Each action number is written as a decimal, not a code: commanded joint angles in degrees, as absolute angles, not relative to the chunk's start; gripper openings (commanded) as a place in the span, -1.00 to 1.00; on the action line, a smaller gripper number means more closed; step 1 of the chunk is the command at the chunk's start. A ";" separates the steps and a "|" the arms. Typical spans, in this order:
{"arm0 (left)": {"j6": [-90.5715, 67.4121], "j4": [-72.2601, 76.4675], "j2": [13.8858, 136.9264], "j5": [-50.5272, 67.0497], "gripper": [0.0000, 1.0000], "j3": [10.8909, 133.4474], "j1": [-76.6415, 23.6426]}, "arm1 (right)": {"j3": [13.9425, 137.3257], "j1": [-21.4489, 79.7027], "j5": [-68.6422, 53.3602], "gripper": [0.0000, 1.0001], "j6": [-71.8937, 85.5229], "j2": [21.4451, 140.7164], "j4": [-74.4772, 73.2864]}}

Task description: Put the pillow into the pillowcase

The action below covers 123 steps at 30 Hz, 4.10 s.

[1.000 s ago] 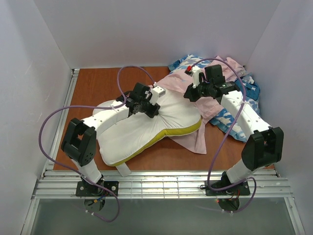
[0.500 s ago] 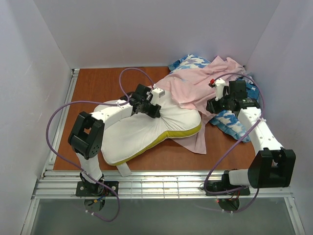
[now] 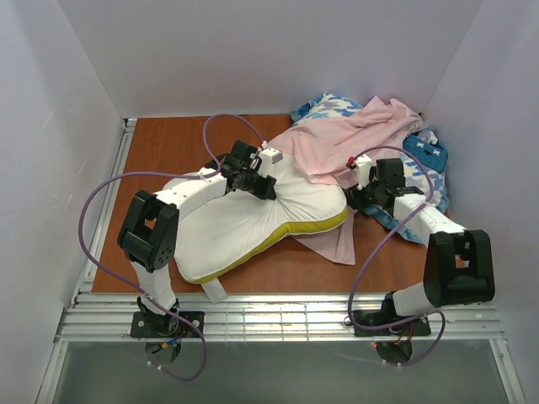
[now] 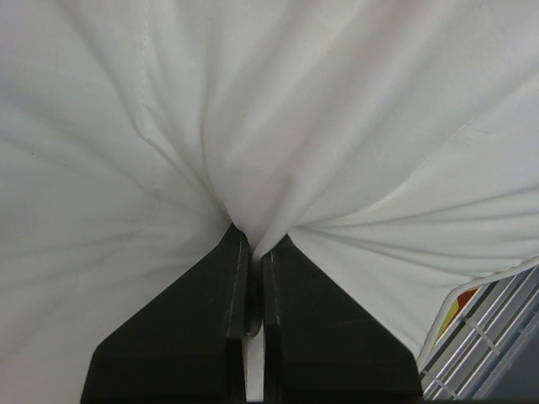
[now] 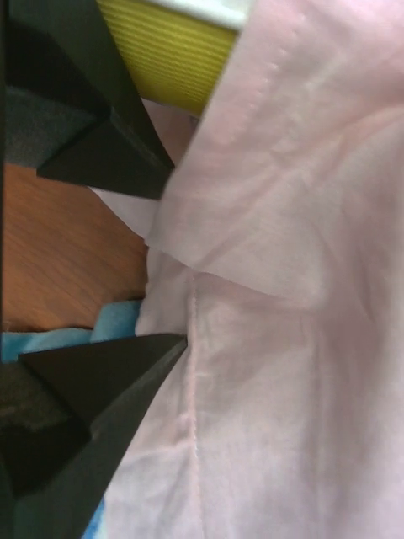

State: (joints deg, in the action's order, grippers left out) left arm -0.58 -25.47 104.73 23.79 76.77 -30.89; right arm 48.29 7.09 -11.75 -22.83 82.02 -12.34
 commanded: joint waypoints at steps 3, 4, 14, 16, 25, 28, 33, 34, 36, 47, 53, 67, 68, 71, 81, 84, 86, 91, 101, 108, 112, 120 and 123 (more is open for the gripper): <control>-3.77 -22.24 104.41 23.39 -1.00 80.24 -29.80 | 52.29 8.17 -11.42 -0.31 -20.04 84.46 -6.68; -4.91 -21.98 104.41 22.77 -1.00 80.33 -29.62 | 52.29 8.17 -11.86 -0.53 -20.04 84.03 -7.29; -17.32 -16.43 101.51 6.37 -1.00 83.58 -27.41 | 53.69 8.17 -20.21 -0.97 -20.22 67.77 -23.97; -16.96 -16.70 102.92 2.39 -1.00 84.98 -29.26 | 55.36 8.09 -24.67 -0.97 -18.20 67.33 -25.57; -25.76 -17.66 108.98 -1.91 -1.00 89.20 -33.65 | 58.27 17.99 -30.16 -0.97 -13.28 70.40 -28.39; -26.27 -19.68 111.53 -5.01 -1.00 91.84 -36.03 | 61.16 20.30 -28.92 -0.97 -11.96 70.22 -27.95; -28.30 -18.63 113.46 -1.67 -1.00 92.90 -36.03 | 62.05 24.51 -32.60 -0.97 -12.56 72.15 -28.74; -28.74 -18.63 113.55 -2.28 -1.00 93.07 -36.04 | 62.14 27.04 -32.52 -0.97 -13.00 72.33 -29.18; -28.57 -20.12 113.73 -3.95 -1.00 93.25 -36.04 | 63.27 27.68 -30.51 -0.97 -14.49 72.33 -29.27; -27.86 -14.00 110.48 7.19 -1.00 89.10 -33.40 | 60.06 24.86 -25.23 -0.97 -18.02 71.72 -28.06; -28.47 -16.53 114.96 4.19 -1.00 101.24 -33.67 | 59.15 36.11 -25.22 -0.97 -13.98 73.82 -24.17; -28.94 -13.96 94.67 18.29 -1.00 86.84 -24.08 | 69.59 32.69 -30.05 -0.97 -15.65 81.73 -20.75; -26.83 -15.28 93.53 17.93 -1.00 85.79 -24.00 | 70.39 34.17 -31.36 -0.97 -15.30 83.83 -20.57; -25.66 -15.91 89.48 17.75 -1.00 79.99 -23.99 | 72.15 36.12 -33.83 -0.97 -13.10 85.25 -19.34; -25.75 -9.76 91.14 18.63 -1.00 70.85 -25.57 | 75.85 34.02 -21.66 -0.01 -21.35 73.75 -30.86; -26.10 -8.09 91.58 18.37 -1.00 68.56 -26.80 | 76.20 33.75 -4.78 0.07 -23.73 74.26 -25.95; -26.10 -6.95 92.02 18.11 -1.00 67.68 -27.42 | 77.42 33.84 0.85 0.20 -25.13 78.38 -26.19; -26.19 -6.07 93.86 18.19 -1.00 68.73 -27.95 | 79.89 34.54 6.41 0.36 -25.84 87.78 -25.06; -26.63 -5.45 95.89 17.76 -1.00 69.43 -28.21 | 80.33 36.12 21.70 0.05 -28.83 95.19 -20.31; -27.07 -5.10 97.56 17.14 -1.00 69.34 -28.13 | 78.49 36.04 27.95 -0.01 -33.22 95.53 -15.21; -26.72 -5.01 97.74 16.79 -1.00 69.78 -28.21 | 78.22 35.07 28.21 -0.32 -34.98 97.64 -14.32; -28.11 -4.75 97.47 17.48 -1.00 70.40 -27.69 | 84.01 35.24 14.54 -0.97 -31.30 94.93 -23.08; -32.32 -3.43 97.03 20.74 -1.00 71.45 -26.37 | 84.73 36.73 -1.27 -0.97 -28.30 90.98 -28.45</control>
State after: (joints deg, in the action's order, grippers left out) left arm -27.75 -7.73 99.09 17.85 67.57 -27.79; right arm 81.45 35.03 14.70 -31.48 96.60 -22.61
